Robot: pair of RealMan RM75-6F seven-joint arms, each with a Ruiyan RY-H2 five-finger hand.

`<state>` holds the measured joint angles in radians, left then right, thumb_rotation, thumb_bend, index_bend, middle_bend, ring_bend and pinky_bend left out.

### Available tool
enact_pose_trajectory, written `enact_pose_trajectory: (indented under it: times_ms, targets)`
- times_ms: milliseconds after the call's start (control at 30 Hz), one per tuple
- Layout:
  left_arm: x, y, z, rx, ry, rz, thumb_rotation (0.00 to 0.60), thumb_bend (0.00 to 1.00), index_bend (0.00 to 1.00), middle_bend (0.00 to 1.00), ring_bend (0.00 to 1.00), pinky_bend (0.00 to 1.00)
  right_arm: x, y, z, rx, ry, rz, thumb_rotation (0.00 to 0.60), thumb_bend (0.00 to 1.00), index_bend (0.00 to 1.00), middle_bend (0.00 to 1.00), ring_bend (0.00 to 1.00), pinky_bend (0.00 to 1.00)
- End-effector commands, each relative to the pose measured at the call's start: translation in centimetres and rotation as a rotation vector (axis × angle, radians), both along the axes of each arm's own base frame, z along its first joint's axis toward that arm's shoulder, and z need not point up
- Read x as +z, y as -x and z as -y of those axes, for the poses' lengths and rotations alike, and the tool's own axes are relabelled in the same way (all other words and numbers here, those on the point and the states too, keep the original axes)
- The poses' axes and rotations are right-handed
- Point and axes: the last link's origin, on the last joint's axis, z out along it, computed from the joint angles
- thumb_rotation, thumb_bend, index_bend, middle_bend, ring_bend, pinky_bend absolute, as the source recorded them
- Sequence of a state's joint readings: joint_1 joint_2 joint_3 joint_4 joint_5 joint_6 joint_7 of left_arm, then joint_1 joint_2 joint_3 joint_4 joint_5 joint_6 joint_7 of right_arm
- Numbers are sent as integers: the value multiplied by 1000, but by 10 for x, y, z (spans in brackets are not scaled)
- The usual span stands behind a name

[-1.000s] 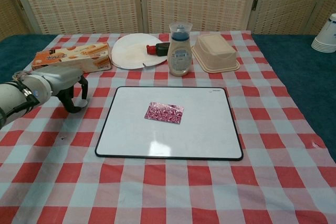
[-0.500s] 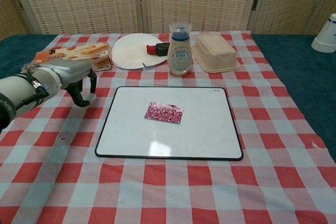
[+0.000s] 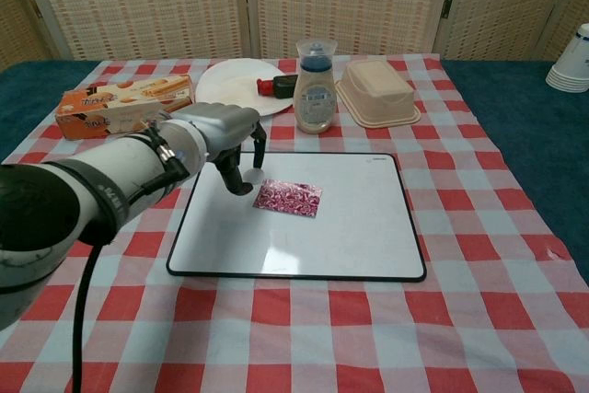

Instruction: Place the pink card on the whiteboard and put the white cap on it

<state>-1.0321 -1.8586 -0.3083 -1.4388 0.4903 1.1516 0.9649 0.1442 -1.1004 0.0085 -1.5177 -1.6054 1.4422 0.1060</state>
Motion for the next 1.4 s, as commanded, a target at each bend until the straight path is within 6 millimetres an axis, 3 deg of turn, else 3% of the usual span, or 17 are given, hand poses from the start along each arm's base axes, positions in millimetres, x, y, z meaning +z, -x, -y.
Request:
enact_pose_trajectory:
  times_ms: [33, 300, 633, 1100, 1400]
  targets:
    - [-9, -10, 1, -9, 1, 9, 600, 341, 504, 1000, 1000, 1000, 1, 0, -1, 3, 1, 3, 600, 0, 75, 35, 0, 0]
    - [-34, -22, 7, -5, 28, 15, 600, 343, 504, 1000, 1000, 1000, 4, -1, -2, 7, 0, 17, 600, 0, 75, 35, 0, 0]
    - [-34, -28, -1, -9, -3, 3, 600, 345, 504, 1000, 1000, 1000, 2, -1, -2, 12, -17, 18, 600, 0, 75, 35, 0, 0]
    - [-40, -27, 3, 11, 6, -2, 600, 345, 507, 1000, 1000, 1000, 3, -2, -3, 20, -6, 21, 600, 0, 73, 35, 0, 0]
    - [-40, -25, 3, 32, 21, 14, 600, 284, 347, 1000, 1000, 1000, 5, -1, -3, 15, -2, 23, 600, 0, 73, 35, 0, 0]
